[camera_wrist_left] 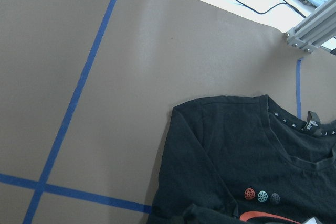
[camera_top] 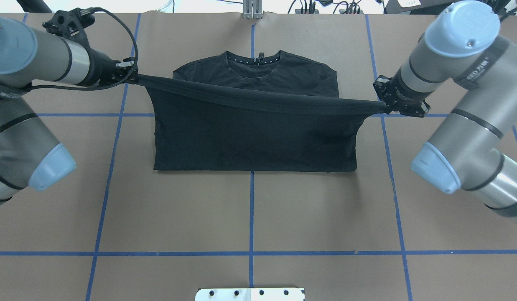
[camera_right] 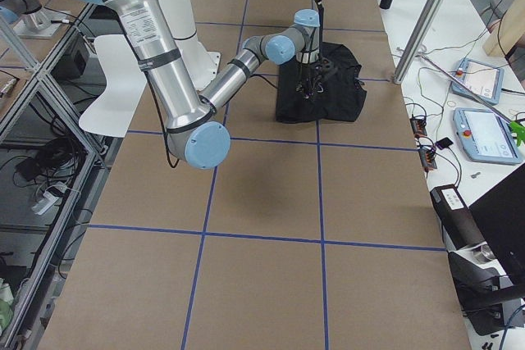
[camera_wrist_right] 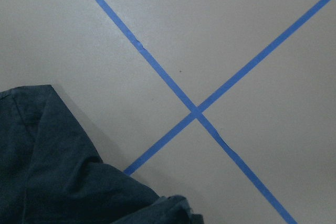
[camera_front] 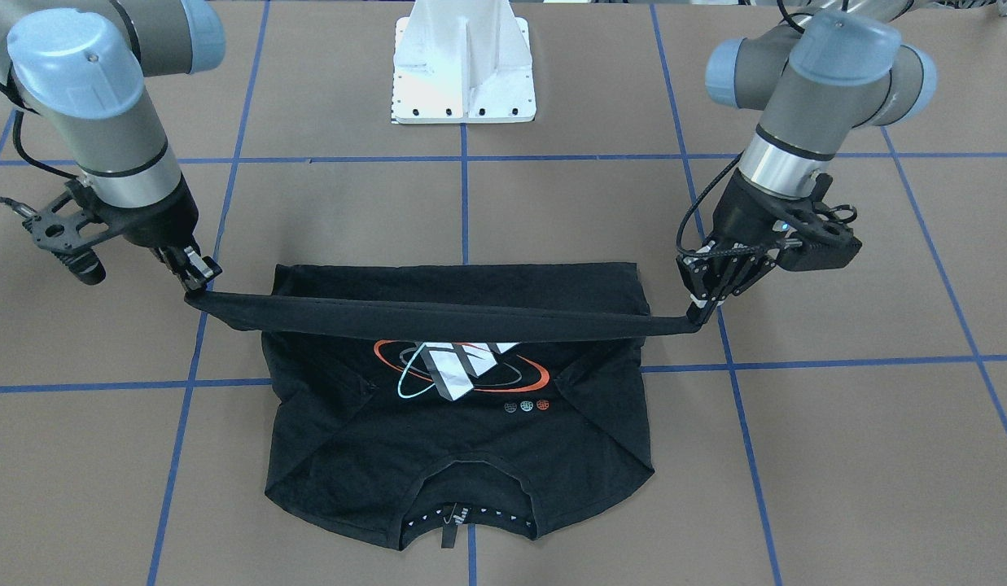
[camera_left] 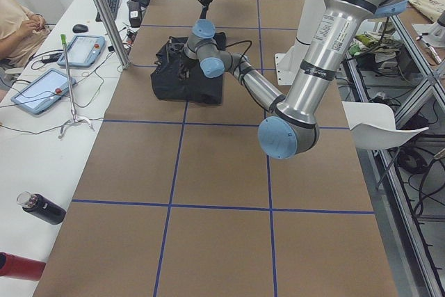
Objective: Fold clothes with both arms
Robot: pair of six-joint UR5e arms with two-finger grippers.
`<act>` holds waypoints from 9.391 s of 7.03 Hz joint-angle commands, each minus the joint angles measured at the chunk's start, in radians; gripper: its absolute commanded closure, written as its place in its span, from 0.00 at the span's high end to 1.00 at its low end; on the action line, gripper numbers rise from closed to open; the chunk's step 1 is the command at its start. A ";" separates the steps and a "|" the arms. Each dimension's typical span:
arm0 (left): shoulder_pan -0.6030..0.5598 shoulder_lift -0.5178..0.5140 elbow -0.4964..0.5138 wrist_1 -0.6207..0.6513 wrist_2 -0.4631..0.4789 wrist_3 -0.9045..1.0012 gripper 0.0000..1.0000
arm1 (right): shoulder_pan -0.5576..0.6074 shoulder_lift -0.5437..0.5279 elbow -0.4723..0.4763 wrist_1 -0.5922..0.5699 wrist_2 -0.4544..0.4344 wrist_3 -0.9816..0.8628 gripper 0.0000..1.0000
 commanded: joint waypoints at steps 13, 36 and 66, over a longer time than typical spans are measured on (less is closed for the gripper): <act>-0.002 -0.196 0.522 -0.393 0.151 -0.017 0.40 | -0.030 0.124 -0.340 0.408 -0.057 0.122 0.70; 0.007 -0.120 0.331 -0.375 0.095 -0.041 0.45 | -0.485 -0.540 0.310 0.620 -0.230 0.368 0.00; 0.331 0.040 -0.049 0.066 0.148 -0.393 0.00 | -0.316 -0.423 0.387 0.620 -0.095 0.551 1.00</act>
